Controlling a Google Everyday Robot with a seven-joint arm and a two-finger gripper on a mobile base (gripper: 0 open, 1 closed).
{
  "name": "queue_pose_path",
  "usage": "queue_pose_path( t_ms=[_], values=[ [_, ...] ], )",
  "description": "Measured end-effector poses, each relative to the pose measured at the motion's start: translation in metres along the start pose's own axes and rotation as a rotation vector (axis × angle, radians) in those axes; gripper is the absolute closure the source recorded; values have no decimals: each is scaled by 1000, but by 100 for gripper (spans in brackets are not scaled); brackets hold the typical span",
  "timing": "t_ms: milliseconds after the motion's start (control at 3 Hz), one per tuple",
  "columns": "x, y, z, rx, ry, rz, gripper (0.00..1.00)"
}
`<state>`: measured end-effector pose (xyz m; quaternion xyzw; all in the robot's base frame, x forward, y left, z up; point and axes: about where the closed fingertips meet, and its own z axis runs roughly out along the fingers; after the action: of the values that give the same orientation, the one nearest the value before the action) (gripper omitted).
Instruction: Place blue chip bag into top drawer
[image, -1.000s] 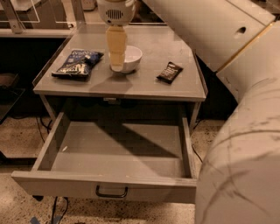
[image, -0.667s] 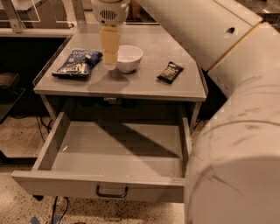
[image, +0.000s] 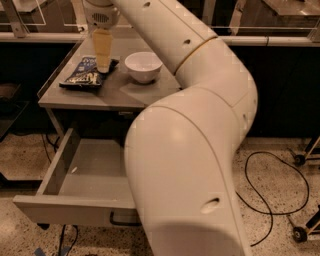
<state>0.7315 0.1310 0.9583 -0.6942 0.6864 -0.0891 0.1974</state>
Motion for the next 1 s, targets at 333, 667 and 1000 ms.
queue_pose_path(
  t_ms=[333,667,1000],
  values=[
    [-6,-11,5,14,-20,4,0],
    [-2,-12,16,-16,-50,32,0],
    [-18,-18,29,-26,-93,18,0]
  ],
)
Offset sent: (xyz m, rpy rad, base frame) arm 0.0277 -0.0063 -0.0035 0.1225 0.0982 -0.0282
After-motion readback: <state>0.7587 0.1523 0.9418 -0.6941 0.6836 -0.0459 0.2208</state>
